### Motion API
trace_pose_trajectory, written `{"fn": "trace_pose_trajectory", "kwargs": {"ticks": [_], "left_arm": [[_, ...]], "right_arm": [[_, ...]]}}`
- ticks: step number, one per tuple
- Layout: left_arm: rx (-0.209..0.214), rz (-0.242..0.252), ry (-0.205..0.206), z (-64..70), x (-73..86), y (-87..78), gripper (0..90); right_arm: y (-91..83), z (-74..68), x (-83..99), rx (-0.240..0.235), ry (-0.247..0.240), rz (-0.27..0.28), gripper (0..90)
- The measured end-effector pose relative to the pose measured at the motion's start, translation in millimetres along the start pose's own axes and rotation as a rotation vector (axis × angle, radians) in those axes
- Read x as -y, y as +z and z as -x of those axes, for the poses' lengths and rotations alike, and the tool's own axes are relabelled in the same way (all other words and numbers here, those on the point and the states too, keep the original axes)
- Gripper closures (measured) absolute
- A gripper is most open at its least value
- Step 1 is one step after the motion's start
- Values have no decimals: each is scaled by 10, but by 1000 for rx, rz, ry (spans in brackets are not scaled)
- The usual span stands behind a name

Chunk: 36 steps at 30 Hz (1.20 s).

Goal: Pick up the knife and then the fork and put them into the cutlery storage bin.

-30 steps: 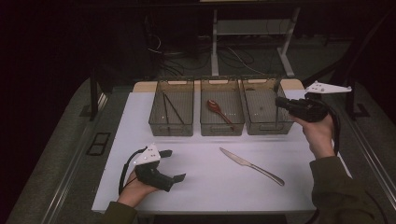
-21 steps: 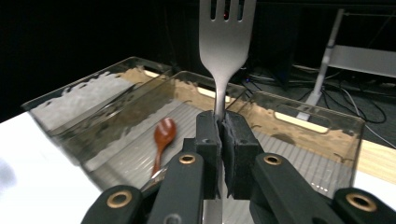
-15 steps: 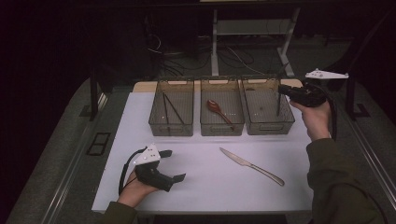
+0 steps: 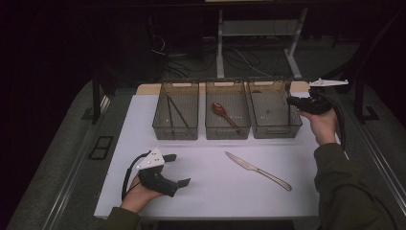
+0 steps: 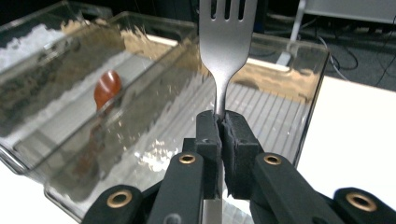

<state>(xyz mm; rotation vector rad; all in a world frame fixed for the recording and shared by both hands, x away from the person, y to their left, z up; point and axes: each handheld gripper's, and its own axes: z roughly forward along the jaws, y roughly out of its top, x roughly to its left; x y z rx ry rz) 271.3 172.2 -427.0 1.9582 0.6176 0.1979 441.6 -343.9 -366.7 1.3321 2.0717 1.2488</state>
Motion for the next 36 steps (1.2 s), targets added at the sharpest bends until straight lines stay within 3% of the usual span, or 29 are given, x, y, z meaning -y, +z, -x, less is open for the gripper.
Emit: {"fn": "trace_pose_trajectory", "kwargs": {"ticks": [10, 22, 27, 36], "left_arm": [[0, 0, -1, 0, 0, 0, 0], [3, -2, 1, 3, 0, 1, 0], [3, -1, 1, 2, -1, -1, 0], [4, 0, 1, 1, -2, -5, 0]], "right_arm": [[84, 23, 96, -6, -15, -110, 843], [204, -19, 95, -6, -29, -170, 842], [319, -81, 78, -3, -68, -202, 840], [563, -241, 32, 27, -151, -309, 832]]}}
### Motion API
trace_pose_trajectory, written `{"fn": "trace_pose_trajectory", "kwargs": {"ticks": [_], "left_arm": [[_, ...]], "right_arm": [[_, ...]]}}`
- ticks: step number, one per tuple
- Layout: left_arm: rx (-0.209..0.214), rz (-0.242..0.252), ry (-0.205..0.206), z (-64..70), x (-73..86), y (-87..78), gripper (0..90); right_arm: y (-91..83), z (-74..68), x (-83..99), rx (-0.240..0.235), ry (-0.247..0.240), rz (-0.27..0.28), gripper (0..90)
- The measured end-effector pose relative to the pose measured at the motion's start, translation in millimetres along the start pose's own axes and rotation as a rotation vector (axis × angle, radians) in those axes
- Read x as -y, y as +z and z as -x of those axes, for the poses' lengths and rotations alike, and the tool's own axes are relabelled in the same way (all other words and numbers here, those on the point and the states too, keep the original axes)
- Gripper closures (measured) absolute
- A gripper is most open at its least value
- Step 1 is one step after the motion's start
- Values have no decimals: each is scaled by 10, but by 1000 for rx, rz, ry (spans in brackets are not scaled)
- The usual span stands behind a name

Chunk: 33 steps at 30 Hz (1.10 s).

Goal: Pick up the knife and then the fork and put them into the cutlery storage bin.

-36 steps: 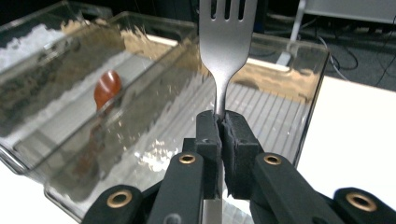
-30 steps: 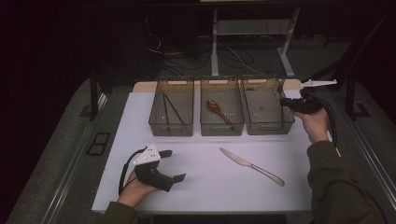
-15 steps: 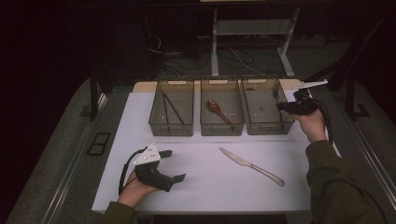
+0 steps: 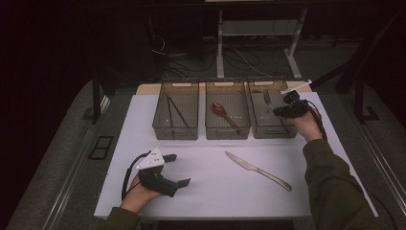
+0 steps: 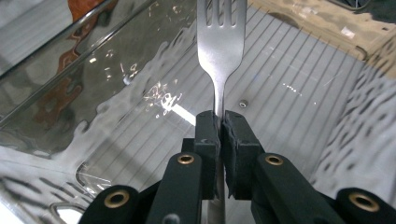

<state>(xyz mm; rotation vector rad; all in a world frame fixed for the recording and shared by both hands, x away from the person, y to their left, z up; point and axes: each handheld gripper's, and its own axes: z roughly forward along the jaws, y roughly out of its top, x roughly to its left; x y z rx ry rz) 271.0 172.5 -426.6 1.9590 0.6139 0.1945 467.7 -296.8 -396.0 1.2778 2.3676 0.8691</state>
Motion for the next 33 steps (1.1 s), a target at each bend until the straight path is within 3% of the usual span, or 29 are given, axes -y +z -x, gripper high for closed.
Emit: {"fn": "trace_pose_trajectory", "kwargs": {"ticks": [2, 4, 8, 12, 16, 27, 33], "left_arm": [[-1, 0, -1, -1, 0, -2, 0], [-1, 0, -1, -2, -1, -6, 0], [-1, 0, -1, -1, 0, -5, 0], [-1, 1, 0, -1, -1, -5, 0], [0, -1, -1, -3, 0, 0, 0], [2, -1, -2, 1, 2, 3, 0], [4, -3, -1, 5, 4, 7, 0]], "right_arm": [[31, -18, -6, -2, 0, -8, 826], [56, -31, -5, -4, 2, -4, 740], [47, -44, -11, -7, 3, 13, 659], [-7, -22, -6, -38, 41, 50, 549], [-110, -1, 21, -98, 93, 98, 524], [-471, -128, 128, -166, 85, 201, 464], [-606, -258, 201, -202, 55, 224, 431]]}}
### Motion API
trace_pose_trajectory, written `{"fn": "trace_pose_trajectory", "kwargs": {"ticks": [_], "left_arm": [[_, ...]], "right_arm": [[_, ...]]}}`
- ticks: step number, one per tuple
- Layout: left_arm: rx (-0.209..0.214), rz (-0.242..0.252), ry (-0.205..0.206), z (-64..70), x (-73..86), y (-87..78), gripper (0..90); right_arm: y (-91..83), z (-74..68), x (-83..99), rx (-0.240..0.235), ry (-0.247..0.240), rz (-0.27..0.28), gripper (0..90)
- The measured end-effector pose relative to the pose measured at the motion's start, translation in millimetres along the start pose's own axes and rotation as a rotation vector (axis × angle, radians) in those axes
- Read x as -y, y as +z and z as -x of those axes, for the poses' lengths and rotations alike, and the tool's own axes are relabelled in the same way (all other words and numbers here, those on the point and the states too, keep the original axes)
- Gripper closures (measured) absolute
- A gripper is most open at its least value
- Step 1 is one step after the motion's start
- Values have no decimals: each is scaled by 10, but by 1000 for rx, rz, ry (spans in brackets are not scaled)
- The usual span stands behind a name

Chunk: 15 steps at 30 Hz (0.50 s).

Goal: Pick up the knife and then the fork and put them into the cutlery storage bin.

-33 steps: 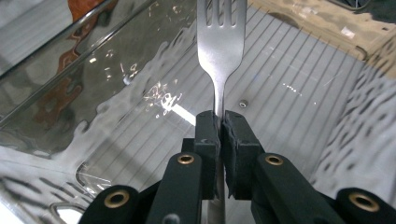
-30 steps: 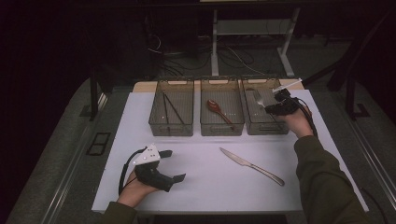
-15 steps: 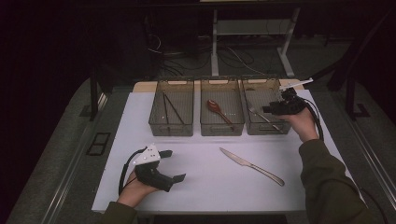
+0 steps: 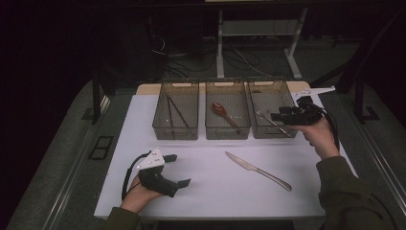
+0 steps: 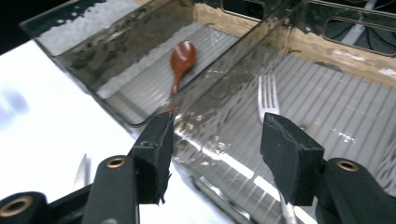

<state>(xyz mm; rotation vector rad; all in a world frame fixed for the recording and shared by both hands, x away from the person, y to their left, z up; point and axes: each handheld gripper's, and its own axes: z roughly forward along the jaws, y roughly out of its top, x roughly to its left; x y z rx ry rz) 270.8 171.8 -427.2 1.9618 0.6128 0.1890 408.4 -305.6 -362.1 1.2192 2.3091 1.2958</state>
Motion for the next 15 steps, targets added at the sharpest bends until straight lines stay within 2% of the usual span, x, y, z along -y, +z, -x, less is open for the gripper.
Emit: {"fn": "trace_pose_trajectory", "kwargs": {"ticks": [15], "left_arm": [[5, -6, 1, -3, 6, 7, 0]], "right_arm": [[-149, -429, 259, -68, -76, 23, 393]]}}
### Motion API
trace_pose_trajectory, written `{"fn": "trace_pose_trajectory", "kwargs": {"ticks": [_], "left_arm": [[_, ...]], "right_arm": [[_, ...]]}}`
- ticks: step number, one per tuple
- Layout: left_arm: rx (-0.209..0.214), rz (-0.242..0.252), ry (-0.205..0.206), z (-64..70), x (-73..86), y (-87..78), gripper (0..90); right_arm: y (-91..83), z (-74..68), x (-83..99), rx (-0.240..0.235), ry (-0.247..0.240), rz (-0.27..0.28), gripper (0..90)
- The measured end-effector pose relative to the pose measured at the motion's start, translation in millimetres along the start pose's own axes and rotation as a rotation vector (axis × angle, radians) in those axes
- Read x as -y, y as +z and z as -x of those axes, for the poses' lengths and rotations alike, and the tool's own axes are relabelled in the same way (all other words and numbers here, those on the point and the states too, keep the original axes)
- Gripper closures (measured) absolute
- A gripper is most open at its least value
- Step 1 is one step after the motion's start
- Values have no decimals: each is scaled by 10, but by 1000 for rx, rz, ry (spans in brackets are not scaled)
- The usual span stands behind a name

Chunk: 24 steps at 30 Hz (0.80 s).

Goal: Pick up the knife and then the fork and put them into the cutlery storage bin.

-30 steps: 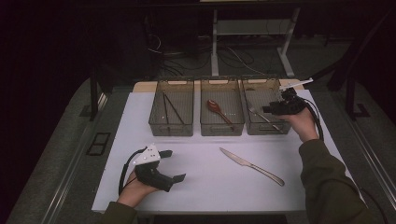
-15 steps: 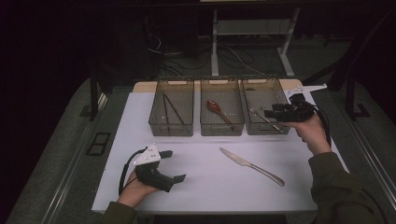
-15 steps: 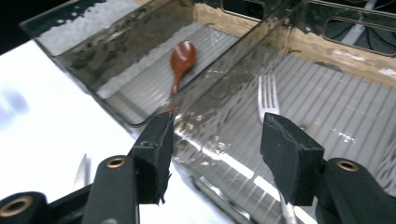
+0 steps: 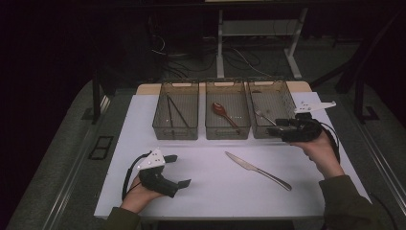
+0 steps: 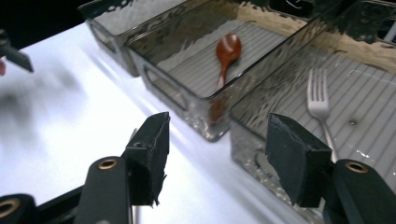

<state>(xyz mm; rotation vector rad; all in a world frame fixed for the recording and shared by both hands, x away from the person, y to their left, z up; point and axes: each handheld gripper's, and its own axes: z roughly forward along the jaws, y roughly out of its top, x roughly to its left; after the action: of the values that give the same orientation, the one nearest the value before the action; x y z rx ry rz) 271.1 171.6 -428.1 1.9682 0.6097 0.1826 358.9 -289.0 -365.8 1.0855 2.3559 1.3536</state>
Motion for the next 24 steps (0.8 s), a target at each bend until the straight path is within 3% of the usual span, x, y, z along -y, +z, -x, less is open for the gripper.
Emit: {"fn": "trace_pose_trajectory", "kwargs": {"ticks": [14, 24], "left_arm": [[-6, -1, -8, -5, 15, 1, 0], [-6, -3, -10, -12, 19, 6, 0]], "right_arm": [[-99, -230, 331, -68, -14, 6, 377], [-40, -262, 428, -81, -24, -85, 377]]}}
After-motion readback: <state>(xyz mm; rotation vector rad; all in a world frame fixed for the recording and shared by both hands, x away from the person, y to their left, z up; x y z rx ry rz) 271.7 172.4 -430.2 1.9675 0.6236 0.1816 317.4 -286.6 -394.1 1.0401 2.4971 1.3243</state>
